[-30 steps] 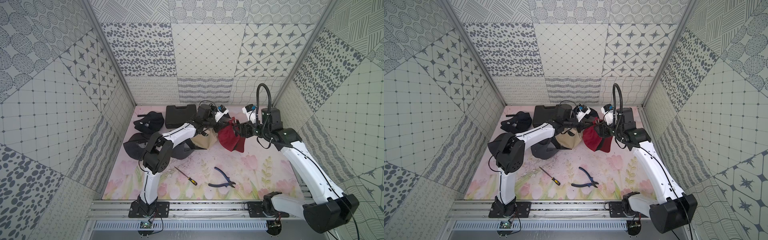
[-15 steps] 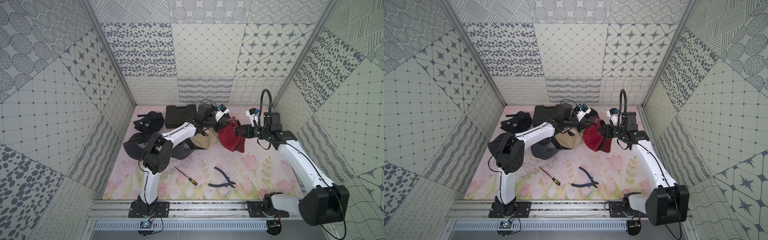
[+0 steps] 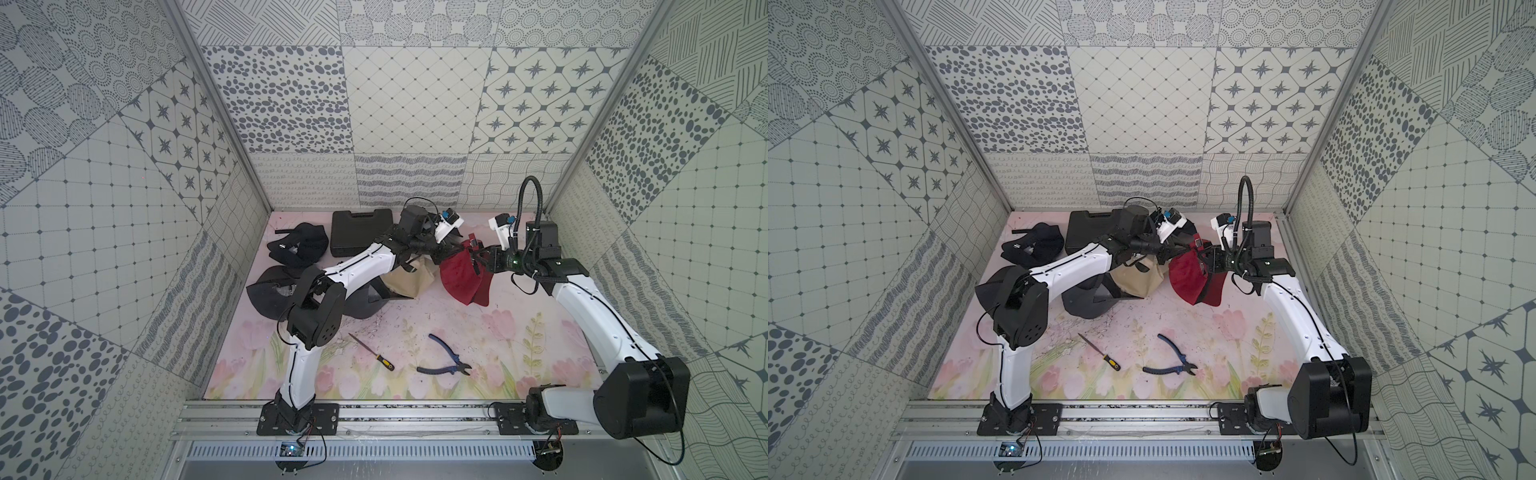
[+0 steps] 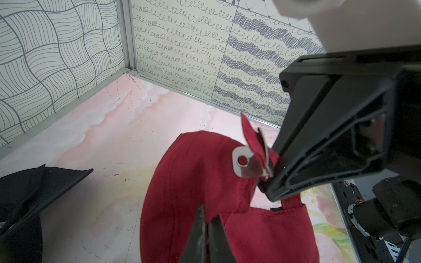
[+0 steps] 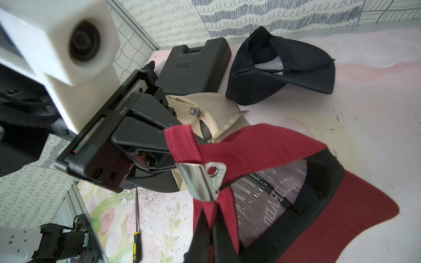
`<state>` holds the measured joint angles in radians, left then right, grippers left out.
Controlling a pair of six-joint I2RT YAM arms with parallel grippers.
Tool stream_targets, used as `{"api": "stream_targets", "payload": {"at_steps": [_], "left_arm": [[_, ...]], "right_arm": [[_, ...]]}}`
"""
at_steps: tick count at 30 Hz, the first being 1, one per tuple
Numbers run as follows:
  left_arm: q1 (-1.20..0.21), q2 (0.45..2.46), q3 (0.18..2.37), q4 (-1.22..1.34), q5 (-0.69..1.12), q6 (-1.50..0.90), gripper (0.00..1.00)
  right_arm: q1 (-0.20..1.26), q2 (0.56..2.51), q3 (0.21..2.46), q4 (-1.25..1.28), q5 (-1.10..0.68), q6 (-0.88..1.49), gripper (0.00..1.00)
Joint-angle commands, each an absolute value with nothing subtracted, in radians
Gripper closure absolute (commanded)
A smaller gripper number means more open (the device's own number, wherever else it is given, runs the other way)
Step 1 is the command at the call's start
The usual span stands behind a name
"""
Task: Open the adjustable buckle of the baseball cap
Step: Pull the adjustable strap on the baseball cap.
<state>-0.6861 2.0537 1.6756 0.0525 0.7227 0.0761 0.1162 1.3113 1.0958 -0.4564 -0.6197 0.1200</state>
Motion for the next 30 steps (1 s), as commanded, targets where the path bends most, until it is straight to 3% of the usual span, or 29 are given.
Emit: {"api": "stream_targets", "payload": {"at_steps": [1, 4, 8, 14, 20, 30], "left_arm": [[-0.695, 2.042, 1.69, 0.016, 0.732, 0.115, 0.77], [-0.694, 2.033, 1.689, 0.0, 0.726, 0.134, 0.55], [-0.695, 2.023, 1.687, -0.018, 0.731, 0.178, 0.46], [-0.695, 2.034, 1.677, 0.015, 0.783, 0.203, 0.45], [-0.697, 2.04, 1.667, 0.099, 0.764, 0.196, 0.54], [-0.701, 2.031, 1.629, 0.221, 0.745, 0.18, 0.57]], "right_arm": [[0.116, 1.283, 1.1, -0.408, -0.623, 0.11, 1.0], [0.116, 1.283, 1.101, -0.407, -0.62, 0.105, 1.0], [0.116, 1.285, 1.104, -0.405, -0.624, 0.1, 1.0], [0.115, 1.287, 1.102, -0.403, -0.644, 0.093, 1.0], [0.116, 1.287, 1.105, -0.404, -0.674, 0.094, 1.0], [0.115, 1.292, 1.103, -0.391, -0.706, 0.11, 1.0]]}}
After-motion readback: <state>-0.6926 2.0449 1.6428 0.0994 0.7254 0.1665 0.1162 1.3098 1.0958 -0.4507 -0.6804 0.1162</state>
